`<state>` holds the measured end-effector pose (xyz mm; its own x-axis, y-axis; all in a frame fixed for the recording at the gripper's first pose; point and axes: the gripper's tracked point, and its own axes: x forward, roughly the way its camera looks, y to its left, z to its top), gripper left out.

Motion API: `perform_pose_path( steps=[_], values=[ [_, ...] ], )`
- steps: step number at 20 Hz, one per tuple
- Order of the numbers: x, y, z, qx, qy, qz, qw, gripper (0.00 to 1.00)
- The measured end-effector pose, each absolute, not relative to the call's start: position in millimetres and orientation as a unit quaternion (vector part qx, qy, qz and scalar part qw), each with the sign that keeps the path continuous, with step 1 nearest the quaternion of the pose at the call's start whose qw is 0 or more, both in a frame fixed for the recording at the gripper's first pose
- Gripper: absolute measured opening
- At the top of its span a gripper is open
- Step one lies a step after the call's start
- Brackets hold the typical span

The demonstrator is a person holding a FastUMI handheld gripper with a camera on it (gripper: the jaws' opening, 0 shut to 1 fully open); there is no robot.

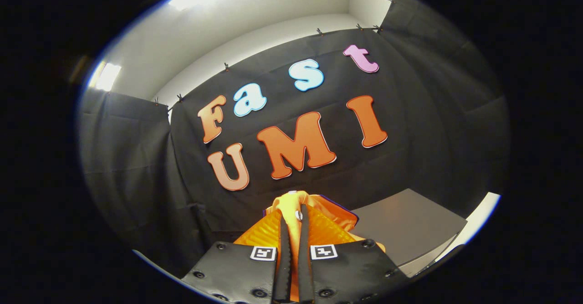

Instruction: Put the clothes into the washing machine and then close the washing machine lid.

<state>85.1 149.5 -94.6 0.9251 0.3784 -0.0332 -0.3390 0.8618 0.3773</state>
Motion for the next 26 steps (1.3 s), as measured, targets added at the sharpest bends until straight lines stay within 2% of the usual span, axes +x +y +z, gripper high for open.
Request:
perform_pose_path(
  steps=[5, 10, 19, 26],
  values=[
    [66.0, 221.7, -64.6, 0.171, 0.038, 0.176, 0.969, 0.14],
    [42.9, 312.4, -46.2, 0.179, 0.028, 0.2, 0.963, 0.14],
    [23.1, 434.3, -55.5, 0.182, 0.055, 0.258, 0.947, 0.14],
    [42.3, 492.6, -90.6, 0.179, 0.078, 0.26, 0.946, 0.14]
  ],
)
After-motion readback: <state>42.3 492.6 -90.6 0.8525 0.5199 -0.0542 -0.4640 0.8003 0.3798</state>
